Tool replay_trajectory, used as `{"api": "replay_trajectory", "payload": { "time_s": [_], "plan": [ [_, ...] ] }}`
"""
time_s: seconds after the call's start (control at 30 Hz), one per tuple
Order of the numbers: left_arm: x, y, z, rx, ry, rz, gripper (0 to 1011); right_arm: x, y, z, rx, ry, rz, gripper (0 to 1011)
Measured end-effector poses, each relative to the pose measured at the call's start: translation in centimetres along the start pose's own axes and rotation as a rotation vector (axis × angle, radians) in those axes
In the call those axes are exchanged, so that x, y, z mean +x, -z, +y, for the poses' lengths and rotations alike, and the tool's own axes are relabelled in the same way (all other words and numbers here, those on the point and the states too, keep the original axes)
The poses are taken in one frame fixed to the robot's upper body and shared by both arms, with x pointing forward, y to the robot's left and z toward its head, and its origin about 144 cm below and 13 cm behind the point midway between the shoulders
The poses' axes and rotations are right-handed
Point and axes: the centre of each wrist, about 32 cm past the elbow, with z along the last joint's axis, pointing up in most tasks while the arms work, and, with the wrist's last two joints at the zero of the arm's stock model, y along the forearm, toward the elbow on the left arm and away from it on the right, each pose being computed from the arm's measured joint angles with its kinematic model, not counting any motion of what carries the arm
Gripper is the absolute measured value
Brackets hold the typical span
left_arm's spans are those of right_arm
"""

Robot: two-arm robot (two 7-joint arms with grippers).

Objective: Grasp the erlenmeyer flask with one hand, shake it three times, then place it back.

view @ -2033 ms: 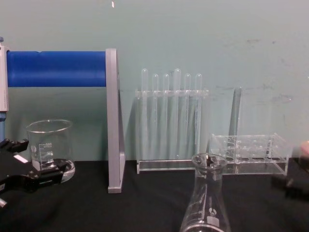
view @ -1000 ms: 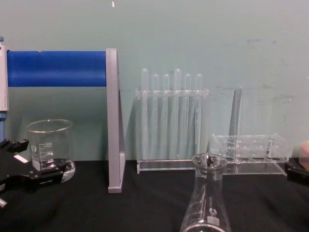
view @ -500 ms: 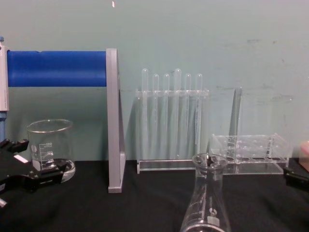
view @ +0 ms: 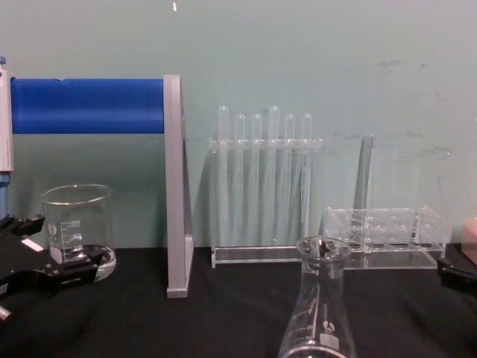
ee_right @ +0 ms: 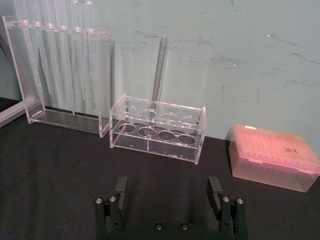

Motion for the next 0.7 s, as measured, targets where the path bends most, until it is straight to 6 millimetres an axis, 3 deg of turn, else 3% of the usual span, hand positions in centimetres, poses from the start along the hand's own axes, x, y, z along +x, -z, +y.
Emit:
{"api": "replay_trajectory", "payload": {
  "time_s": [0.7],
  "plan": [
    [0.00,0.00,0.00,0.000,0.000,0.000,1001,0.03,0.02,0.01,0.001,-0.001,0.001,1002]
  ]
}}
